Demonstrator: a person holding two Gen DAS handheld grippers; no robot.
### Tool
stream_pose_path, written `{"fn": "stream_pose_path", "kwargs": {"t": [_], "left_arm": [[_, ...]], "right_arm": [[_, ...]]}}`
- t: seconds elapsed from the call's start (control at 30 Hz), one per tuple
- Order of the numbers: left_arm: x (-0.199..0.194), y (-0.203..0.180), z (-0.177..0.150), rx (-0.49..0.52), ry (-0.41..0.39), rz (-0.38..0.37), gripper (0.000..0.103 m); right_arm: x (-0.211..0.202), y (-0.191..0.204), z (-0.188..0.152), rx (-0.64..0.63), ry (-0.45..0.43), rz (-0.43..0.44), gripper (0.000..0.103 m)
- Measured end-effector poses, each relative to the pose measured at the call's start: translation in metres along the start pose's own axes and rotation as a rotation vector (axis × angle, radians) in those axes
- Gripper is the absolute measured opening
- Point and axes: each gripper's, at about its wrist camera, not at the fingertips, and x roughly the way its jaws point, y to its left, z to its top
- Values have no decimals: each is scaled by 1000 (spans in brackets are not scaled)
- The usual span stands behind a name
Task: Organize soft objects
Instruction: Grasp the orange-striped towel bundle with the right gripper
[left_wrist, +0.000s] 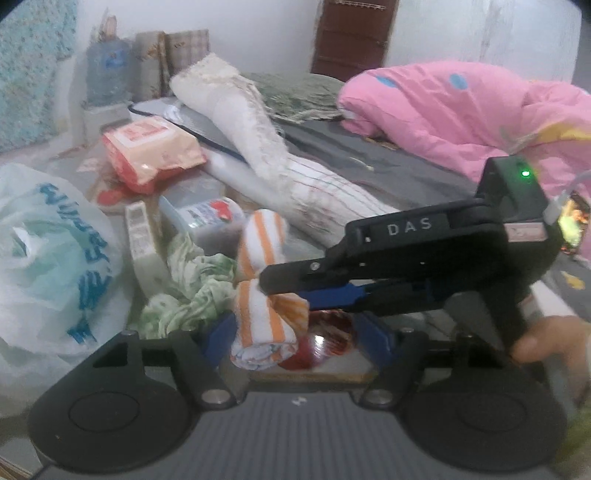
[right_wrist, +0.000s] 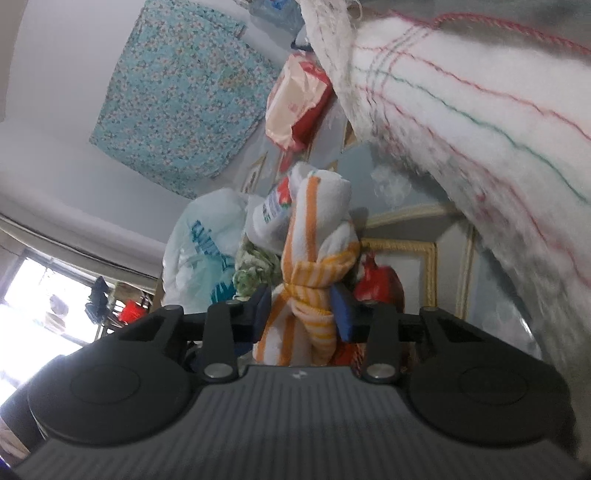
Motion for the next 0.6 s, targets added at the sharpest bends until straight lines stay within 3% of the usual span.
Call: {"fn": "stream_pose_path", "kwargs": {"t": [0.23,0.6], "left_arm": [[-18,-3,-13,-9,35,-117,77],[6,5,-3,-37,28,-11,74]], "right_arm": [[-19,3,-19,6,56,0,36],[-20,1,-9,0,13,-29,43]]}}
